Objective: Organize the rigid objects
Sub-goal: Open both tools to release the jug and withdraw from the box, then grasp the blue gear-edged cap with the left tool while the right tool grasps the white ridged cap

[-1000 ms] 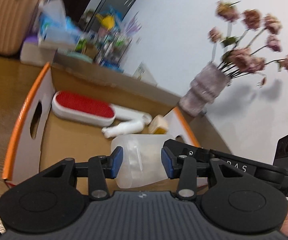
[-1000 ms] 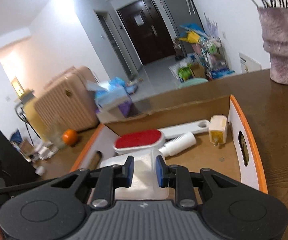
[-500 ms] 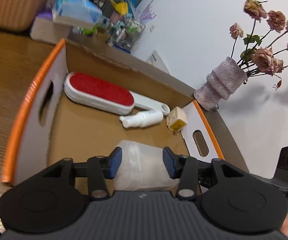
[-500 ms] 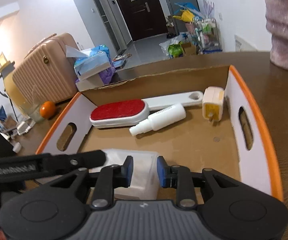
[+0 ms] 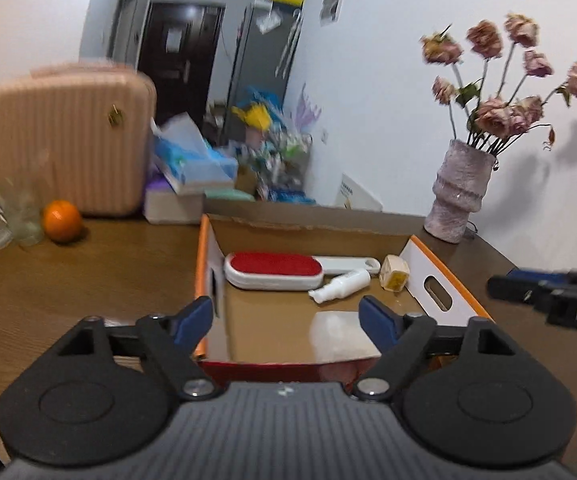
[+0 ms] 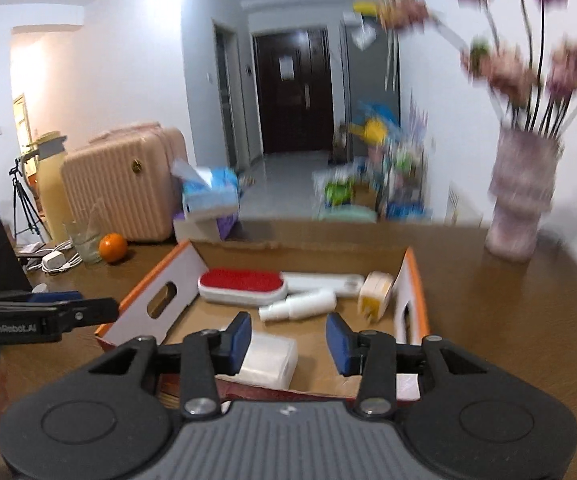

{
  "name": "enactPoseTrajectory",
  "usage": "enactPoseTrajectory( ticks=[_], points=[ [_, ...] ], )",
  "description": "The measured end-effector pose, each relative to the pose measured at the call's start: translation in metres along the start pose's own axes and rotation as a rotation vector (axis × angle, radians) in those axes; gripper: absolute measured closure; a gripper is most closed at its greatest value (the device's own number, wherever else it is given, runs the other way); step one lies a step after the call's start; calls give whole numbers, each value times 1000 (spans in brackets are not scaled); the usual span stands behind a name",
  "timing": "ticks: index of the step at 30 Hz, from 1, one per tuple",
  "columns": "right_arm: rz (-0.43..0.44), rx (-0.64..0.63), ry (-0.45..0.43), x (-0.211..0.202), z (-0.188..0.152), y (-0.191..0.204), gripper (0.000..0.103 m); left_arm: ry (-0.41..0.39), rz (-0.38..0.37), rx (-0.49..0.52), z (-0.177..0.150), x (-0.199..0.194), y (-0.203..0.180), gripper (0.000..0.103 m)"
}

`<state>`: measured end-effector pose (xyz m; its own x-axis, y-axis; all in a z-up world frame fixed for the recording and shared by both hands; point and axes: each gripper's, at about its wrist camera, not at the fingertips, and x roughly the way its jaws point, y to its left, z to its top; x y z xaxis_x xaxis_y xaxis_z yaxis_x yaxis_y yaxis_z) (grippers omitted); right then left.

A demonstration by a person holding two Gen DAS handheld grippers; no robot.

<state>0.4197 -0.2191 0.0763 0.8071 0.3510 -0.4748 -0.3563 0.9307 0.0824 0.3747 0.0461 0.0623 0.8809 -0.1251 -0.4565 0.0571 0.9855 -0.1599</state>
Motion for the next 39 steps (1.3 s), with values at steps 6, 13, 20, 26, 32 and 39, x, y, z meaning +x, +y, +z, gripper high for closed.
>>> enactPoseTrajectory(
  ticks=[6, 13, 20, 26, 32, 39],
  points=[
    [-41, -81, -121, -61, -15, 20, 47, -88, 23, 43, -19, -66, -13, 4],
    [-99, -138, -169, -111, -67, 42, 46, -191, 4, 101, -59, -142, -36, 0],
    [-109, -178, -180, -152, -119, 62, 35, -188, -1, -27, -118, -186, -38, 0],
    [-107, -151, -167, -182, -160, 69, 32, -145, 52, -32, -160, -204, -38, 0],
    [-136, -107, -99, -193, -197, 58, 32, -57, 86, -41, -177, -188, -36, 0],
    [-169, -71, -72, -188, -205, 41, 32, 0, 95, 0, -190, -164, -43, 0]
  ],
)
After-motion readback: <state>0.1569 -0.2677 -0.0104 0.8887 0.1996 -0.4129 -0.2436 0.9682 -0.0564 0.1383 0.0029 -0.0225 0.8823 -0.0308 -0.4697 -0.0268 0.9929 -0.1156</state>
